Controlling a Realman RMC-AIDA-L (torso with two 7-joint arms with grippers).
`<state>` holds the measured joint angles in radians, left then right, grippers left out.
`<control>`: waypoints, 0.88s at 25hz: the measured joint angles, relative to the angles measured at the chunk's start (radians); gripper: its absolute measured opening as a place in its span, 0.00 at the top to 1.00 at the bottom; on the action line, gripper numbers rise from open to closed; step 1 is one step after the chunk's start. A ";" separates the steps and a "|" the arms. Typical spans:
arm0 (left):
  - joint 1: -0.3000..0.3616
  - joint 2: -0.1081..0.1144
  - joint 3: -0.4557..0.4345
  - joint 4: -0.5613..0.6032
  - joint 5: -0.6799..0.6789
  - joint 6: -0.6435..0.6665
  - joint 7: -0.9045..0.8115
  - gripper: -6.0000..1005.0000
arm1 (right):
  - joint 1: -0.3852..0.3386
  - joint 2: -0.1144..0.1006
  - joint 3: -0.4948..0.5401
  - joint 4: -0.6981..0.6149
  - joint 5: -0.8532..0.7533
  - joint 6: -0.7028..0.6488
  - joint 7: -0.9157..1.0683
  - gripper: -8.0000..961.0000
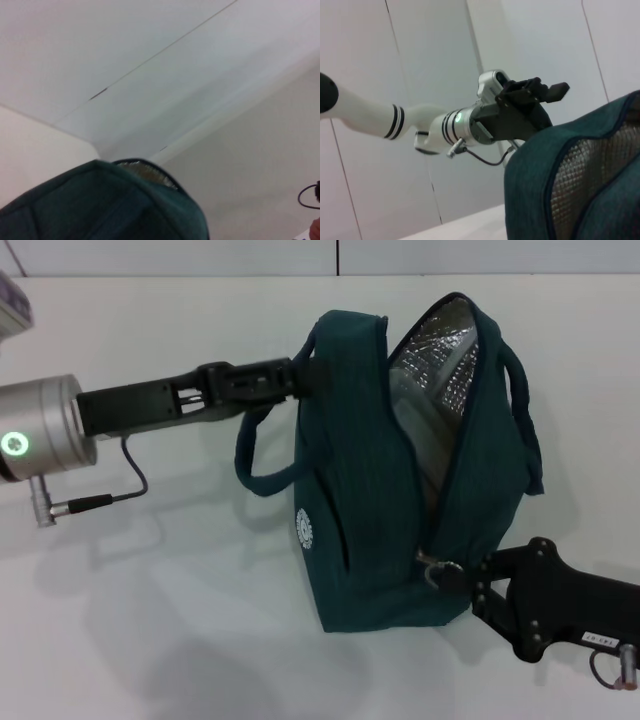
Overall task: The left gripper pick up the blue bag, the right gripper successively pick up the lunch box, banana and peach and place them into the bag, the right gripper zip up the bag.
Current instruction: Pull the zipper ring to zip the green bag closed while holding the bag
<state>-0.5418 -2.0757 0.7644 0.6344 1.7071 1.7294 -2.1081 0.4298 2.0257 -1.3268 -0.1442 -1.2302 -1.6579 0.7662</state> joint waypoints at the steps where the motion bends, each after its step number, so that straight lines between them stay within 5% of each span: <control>1: 0.007 0.000 0.000 0.002 -0.018 0.004 0.019 0.55 | 0.000 0.000 0.000 0.000 0.006 -0.007 0.000 0.98; 6: 0.041 -0.001 0.000 0.007 -0.086 0.023 0.091 0.36 | 0.000 0.001 0.002 -0.002 0.040 -0.034 -0.011 0.98; 22: 0.081 -0.006 0.006 0.005 -0.181 0.080 0.243 0.33 | -0.005 -0.003 -0.010 -0.002 0.046 0.011 0.011 0.98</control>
<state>-0.4605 -2.0815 0.7707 0.6390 1.5264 1.8092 -1.8646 0.4249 2.0227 -1.3372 -0.1464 -1.1844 -1.6467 0.7776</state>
